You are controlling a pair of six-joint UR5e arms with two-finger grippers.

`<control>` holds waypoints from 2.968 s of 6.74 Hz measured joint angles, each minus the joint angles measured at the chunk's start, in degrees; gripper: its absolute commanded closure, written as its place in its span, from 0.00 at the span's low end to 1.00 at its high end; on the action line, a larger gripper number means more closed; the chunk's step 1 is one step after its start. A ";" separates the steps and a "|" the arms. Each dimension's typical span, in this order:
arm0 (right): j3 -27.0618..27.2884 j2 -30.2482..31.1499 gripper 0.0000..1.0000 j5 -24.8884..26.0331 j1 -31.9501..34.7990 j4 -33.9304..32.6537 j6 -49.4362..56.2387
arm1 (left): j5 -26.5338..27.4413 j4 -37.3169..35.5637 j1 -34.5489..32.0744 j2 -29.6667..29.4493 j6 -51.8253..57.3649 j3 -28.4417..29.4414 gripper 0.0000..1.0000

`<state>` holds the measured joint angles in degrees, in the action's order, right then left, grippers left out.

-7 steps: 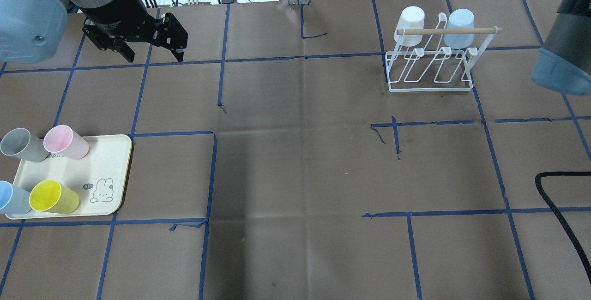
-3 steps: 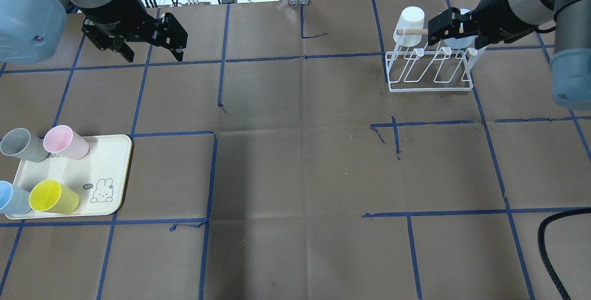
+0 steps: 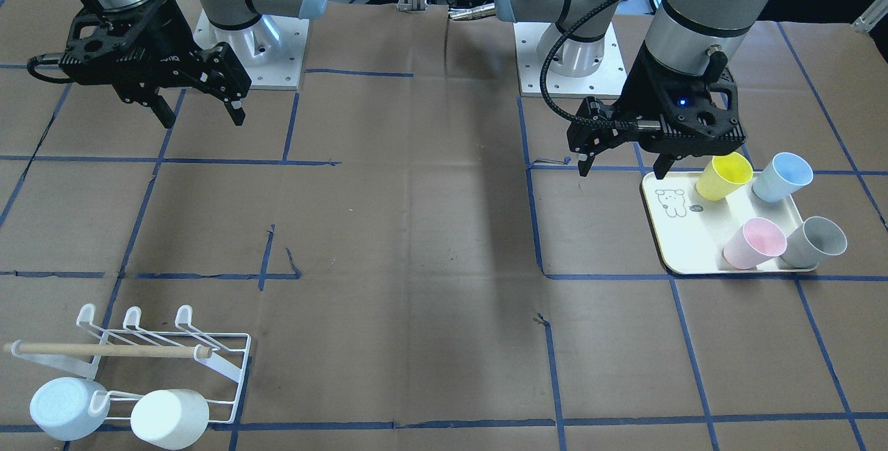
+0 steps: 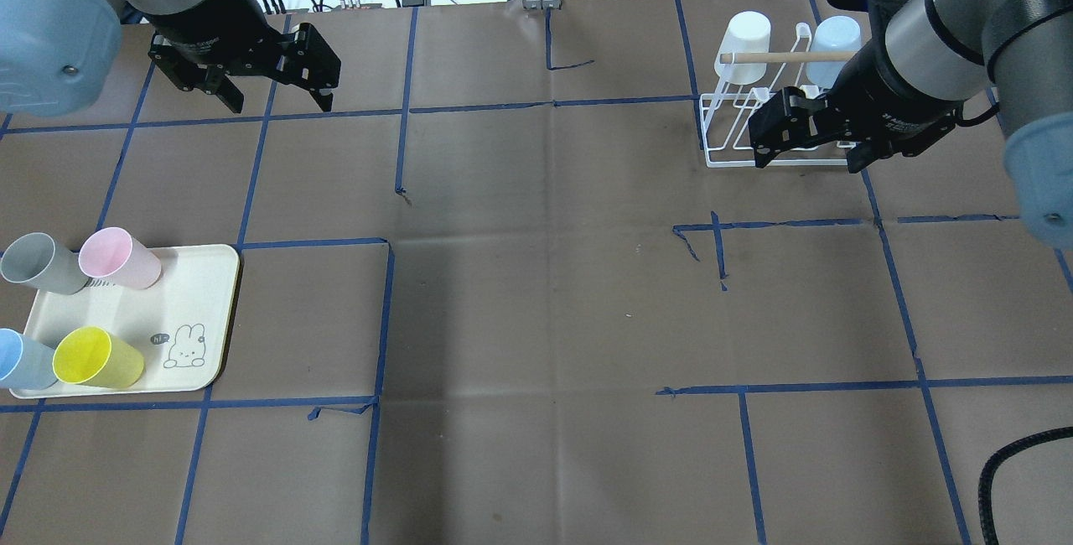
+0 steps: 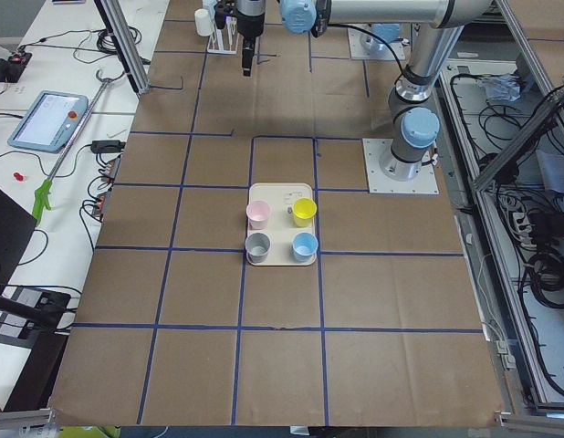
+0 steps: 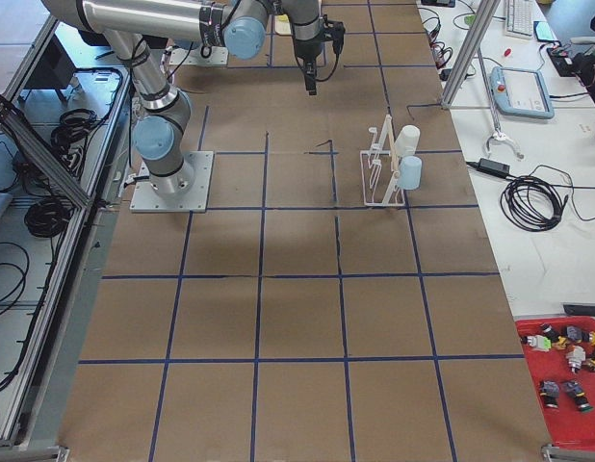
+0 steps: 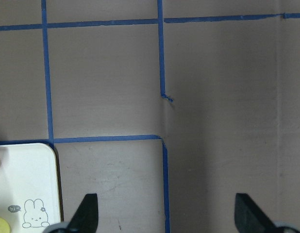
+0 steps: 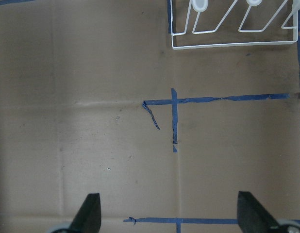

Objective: Transfer IKEA cup to right arm and place on rack

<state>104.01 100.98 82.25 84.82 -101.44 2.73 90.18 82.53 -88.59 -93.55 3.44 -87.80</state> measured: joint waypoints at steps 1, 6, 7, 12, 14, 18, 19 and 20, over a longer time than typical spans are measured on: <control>-0.40 1.86 0.00 0.28 1.08 1.47 -0.14 | 0.00 0.00 0.00 0.06 0.01 0.00 0.00; -7.52 -5.56 0.00 7.49 10.12 6.01 -5.41 | 0.00 0.04 0.00 0.05 0.08 -0.06 0.00; -7.62 -6.23 0.00 8.08 10.64 5.74 -5.98 | 0.00 0.09 0.00 0.09 0.08 -0.08 0.00; -7.91 -5.62 0.00 6.96 6.03 5.65 -5.58 | 0.06 0.00 0.00 -0.22 0.08 -0.05 0.00; -7.99 -5.66 0.00 6.88 6.06 5.62 -5.28 | 0.03 0.00 0.00 -0.30 0.08 -0.01 0.00; -7.98 -5.48 0.00 6.87 6.06 5.62 -5.27 | 0.00 0.00 0.00 -0.27 0.08 0.00 0.00; -7.95 -5.46 0.00 6.87 6.06 5.62 -5.27 | 0.00 0.00 0.00 -0.27 0.08 0.00 0.00; -7.96 -5.42 0.00 6.87 6.06 5.58 -5.28 | 0.00 0.00 0.00 -0.30 0.08 0.00 0.00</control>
<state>96.04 95.56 89.12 90.88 -95.86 -2.55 90.18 82.53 -88.59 -93.84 3.51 -87.80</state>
